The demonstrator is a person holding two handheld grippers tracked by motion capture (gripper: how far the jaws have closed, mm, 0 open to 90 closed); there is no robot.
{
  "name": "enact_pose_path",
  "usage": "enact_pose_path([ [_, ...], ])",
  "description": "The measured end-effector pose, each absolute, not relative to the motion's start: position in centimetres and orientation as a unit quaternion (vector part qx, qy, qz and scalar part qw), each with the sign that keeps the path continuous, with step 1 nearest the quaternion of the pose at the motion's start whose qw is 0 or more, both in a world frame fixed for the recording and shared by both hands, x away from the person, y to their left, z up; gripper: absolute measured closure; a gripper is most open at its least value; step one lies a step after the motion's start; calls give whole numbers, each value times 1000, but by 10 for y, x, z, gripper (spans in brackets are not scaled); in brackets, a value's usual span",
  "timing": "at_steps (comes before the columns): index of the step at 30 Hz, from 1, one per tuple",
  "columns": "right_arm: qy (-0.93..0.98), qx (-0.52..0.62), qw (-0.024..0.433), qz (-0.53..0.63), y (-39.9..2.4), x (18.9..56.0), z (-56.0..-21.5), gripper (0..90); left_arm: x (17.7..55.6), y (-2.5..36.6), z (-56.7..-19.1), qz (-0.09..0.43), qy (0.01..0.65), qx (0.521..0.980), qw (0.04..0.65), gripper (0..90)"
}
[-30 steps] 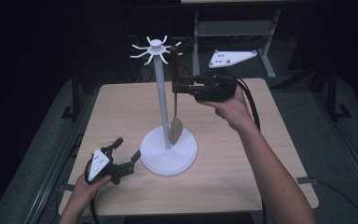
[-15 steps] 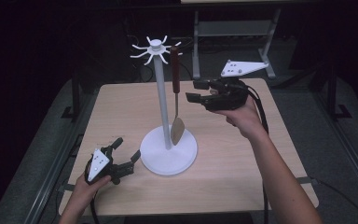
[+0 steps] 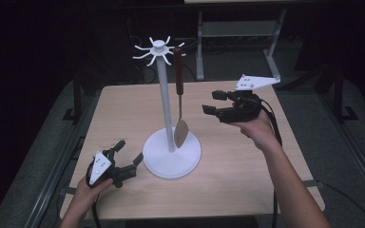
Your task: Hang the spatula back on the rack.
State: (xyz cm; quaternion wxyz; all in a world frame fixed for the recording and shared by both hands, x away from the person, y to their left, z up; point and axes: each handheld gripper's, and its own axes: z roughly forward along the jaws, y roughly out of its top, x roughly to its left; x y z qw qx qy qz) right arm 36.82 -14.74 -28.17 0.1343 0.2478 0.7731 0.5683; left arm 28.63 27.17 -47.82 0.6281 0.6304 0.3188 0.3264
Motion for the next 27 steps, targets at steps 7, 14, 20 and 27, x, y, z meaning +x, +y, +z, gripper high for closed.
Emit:
enact_pose_path([
  [7, 772, 271, 134, 559, -163, 367, -308, 325, 286, 272, -478, 328, 318, 631, 627, 126],
  [14, 778, 292, 135, 540, -173, 367, -331, 293, 286, 272, -478, 327, 318, 631, 627, 126],
  [20, 785, 305, 146, 519, -185, 361, -350, 276, 286, 272, -478, 327, 319, 629, 629, 126],
  [27, 783, 331, 154, 503, -204, 351, -372, 264, 285, 272, -478, 327, 319, 630, 628, 126],
])
